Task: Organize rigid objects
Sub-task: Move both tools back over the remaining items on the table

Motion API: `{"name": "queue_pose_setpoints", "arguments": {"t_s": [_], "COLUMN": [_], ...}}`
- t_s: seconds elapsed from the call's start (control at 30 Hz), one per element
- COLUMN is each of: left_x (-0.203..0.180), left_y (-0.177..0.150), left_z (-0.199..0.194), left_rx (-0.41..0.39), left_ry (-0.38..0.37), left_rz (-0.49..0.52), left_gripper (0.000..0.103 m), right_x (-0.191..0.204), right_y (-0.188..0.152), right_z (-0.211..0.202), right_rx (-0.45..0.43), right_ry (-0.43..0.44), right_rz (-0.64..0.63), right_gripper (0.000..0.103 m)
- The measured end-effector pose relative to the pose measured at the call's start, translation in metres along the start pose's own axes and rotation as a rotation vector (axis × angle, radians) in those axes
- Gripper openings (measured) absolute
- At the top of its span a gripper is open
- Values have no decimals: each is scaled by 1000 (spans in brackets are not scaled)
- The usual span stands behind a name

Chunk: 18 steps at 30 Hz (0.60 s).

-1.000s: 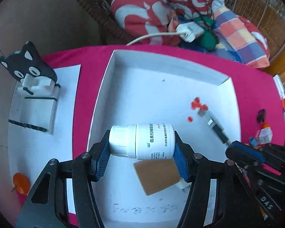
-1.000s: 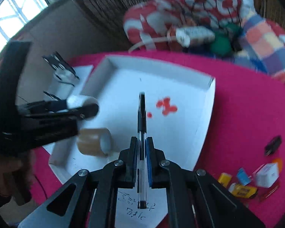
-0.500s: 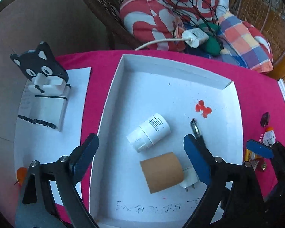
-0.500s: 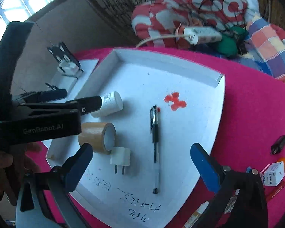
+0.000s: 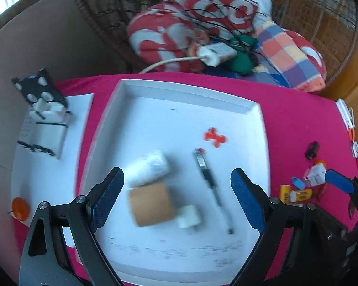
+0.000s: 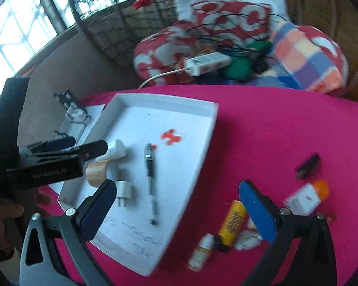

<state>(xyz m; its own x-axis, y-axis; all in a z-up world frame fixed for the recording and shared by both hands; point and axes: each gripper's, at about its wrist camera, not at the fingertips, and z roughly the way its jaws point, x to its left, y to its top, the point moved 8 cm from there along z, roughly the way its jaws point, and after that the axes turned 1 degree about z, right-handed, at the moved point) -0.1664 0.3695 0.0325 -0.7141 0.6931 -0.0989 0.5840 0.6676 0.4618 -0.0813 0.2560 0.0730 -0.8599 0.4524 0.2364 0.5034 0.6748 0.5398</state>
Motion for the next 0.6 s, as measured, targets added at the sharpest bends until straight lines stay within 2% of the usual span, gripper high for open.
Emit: {"name": "queue_pose_setpoints", "arguments": {"t_s": [0.2,0.4,0.6], "left_x": [-77,-169,-234], "left_y": [-6,-22,-32], "left_z": [4,16,32], "left_rx": [20,65,106], "left_ry": [-68,-177,-220], "left_rz": [104,258,359], "left_gripper": [92,92,92], "right_x": [-71,-146,-207], "right_y": [-13,-41,-71], "right_z": [-34,-75,-108], "right_rx": [-24,-43,-51], "right_ry": [-61,-137,-197], "right_rz": [99,221,336], "right_gripper": [103,103,103]}}
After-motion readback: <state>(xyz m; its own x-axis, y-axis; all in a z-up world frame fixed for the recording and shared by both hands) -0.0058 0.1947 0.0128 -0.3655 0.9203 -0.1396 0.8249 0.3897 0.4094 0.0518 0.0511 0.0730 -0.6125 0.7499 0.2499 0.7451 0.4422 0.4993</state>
